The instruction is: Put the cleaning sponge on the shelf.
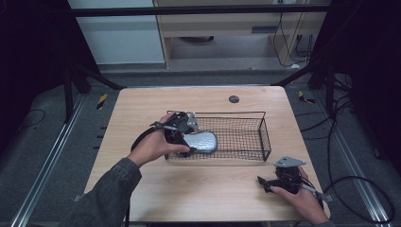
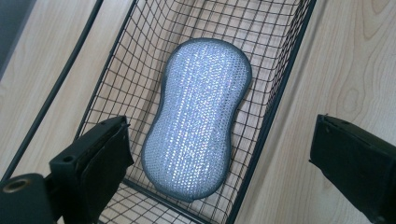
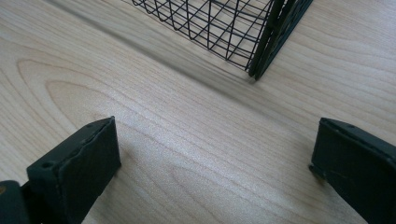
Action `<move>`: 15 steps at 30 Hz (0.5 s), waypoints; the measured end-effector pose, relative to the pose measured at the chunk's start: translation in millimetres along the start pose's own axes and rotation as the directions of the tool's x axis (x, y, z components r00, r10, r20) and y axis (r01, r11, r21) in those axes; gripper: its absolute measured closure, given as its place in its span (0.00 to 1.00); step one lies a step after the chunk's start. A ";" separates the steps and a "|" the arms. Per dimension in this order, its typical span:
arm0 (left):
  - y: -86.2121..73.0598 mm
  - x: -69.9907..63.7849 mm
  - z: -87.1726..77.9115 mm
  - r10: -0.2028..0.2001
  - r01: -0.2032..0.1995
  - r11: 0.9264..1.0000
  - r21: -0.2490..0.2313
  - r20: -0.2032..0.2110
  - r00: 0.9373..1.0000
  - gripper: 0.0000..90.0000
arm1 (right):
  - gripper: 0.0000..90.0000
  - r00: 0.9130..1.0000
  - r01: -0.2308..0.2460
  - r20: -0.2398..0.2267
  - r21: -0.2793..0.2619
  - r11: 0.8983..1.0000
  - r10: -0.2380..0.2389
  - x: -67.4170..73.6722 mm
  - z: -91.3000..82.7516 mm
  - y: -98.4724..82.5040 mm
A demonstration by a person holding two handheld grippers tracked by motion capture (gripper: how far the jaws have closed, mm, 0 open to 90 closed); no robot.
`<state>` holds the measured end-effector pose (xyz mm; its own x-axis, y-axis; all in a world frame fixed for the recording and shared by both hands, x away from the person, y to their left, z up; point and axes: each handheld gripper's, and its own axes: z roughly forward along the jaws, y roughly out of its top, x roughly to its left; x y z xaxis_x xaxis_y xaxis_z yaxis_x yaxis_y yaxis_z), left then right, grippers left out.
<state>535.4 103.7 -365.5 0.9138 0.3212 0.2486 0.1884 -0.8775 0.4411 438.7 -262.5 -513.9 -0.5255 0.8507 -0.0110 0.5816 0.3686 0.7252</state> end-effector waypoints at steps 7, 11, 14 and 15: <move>-10.5 -2.5 -7.2 -0.036 0.036 0.999 -0.020 -0.004 0.999 0.05 | 0.01 1.000 -0.001 0.000 0.000 1.000 0.001 0.0 0.0 0.0; -14.6 -3.1 -10.7 -0.051 0.051 0.998 -0.032 -0.012 0.999 0.05 | 0.01 1.000 0.000 0.000 0.000 1.000 0.000 0.0 0.0 0.0; -18.6 -3.5 -13.6 -0.064 0.064 0.997 -0.040 -0.018 0.998 0.05 | 0.01 1.000 -0.006 -0.002 0.002 1.000 0.006 0.4 -0.2 0.2; -21.5 -4.3 -14.7 -0.072 0.070 0.996 -0.050 -0.026 0.997 0.05 | 0.01 1.000 0.000 0.000 0.000 1.000 0.000 0.0 0.0 0.0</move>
<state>522.1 126.4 -363.4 0.8883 0.3924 0.2387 0.2339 -0.8338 0.5001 438.7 -262.5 -513.9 -0.5256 0.8507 -0.0110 0.5816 0.3687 0.7251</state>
